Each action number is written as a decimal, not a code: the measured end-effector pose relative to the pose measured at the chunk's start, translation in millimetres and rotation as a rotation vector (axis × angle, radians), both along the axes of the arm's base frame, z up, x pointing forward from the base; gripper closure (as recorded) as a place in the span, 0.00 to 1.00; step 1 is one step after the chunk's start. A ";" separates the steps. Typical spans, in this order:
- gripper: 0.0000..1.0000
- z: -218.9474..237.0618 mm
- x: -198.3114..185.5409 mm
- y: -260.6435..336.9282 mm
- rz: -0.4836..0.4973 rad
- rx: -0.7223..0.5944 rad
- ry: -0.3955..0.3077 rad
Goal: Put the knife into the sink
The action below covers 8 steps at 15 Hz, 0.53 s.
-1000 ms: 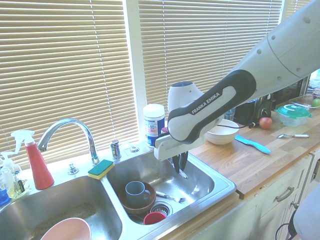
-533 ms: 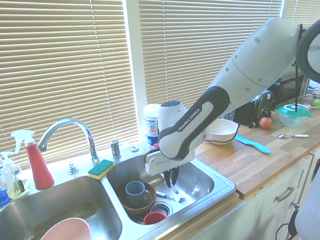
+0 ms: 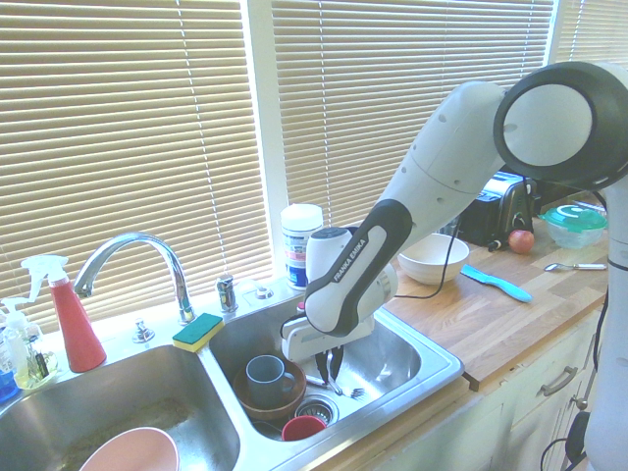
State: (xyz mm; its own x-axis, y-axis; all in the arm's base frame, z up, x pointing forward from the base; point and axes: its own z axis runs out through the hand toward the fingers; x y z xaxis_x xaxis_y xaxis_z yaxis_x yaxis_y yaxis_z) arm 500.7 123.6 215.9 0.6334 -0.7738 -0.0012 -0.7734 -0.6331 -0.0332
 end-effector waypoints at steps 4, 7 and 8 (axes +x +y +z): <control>1.00 -27.8 18.7 3.0 -0.013 0.001 0.011; 1.00 -43.4 22.8 2.3 -0.024 0.000 0.025; 1.00 -48.9 22.6 1.8 -0.028 0.000 0.029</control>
